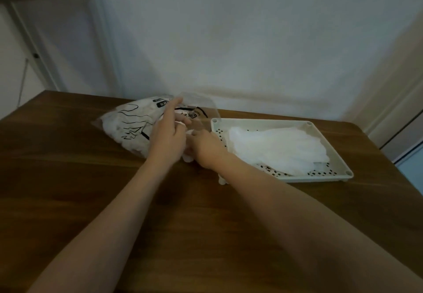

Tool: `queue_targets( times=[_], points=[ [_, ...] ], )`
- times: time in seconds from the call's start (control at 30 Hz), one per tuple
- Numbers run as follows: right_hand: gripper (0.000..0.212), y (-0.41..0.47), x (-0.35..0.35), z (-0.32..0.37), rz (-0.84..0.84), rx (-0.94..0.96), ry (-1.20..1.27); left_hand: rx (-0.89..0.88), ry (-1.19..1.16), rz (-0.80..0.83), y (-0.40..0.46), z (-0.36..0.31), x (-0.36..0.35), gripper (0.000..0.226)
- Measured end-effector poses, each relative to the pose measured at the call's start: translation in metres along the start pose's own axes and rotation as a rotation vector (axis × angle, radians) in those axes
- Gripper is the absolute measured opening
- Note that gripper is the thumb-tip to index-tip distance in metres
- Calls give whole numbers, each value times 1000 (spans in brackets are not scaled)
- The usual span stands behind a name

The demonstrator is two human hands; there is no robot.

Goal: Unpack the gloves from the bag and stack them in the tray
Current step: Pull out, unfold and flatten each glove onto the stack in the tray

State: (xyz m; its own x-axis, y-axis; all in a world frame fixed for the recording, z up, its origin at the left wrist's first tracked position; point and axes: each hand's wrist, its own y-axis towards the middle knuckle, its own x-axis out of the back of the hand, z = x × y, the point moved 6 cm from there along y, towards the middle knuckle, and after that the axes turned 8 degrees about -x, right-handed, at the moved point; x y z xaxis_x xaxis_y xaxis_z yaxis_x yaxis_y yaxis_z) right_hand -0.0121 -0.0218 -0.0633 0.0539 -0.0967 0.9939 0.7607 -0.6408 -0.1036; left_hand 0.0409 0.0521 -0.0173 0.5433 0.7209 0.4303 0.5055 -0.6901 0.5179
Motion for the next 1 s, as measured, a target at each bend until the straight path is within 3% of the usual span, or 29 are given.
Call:
queue_targets(
  times=[0.1, 0.23, 0.37, 0.5, 0.63, 0.73, 0.8, 0.9, 1.0],
  points=[
    [14, -2, 9, -19, -24, -116, 288, 77, 36, 151, 0, 14, -7, 46],
    [21, -19, 26, -47, -132, -107, 609, 16, 164, 347, -8, 20, -19, 35],
    [10, -30, 37, -68, -159, -168, 1047, 37, 44, 280, -9, 12, -19, 20],
    [18, -36, 34, -79, -4, -223, 1388, 337, -379, 102, -5, 12, -16, 5],
    [10, -40, 28, -78, 91, -254, 1399, 666, -576, -103, -7, 26, -13, 13],
    [6, -40, 28, -73, 38, -282, 1341, 893, -1051, 54, -17, 17, -37, 43],
    [9, -40, 27, -69, 26, -305, 1389, 876, -1187, 85, -20, 8, -42, 49],
    [12, -37, 27, -63, 37, -313, 1388, 799, -1212, 31, -20, 14, -44, 69],
    [13, -34, 33, -58, 4, -294, 1290, 750, -913, 77, -21, 16, -39, 85]
  ],
)
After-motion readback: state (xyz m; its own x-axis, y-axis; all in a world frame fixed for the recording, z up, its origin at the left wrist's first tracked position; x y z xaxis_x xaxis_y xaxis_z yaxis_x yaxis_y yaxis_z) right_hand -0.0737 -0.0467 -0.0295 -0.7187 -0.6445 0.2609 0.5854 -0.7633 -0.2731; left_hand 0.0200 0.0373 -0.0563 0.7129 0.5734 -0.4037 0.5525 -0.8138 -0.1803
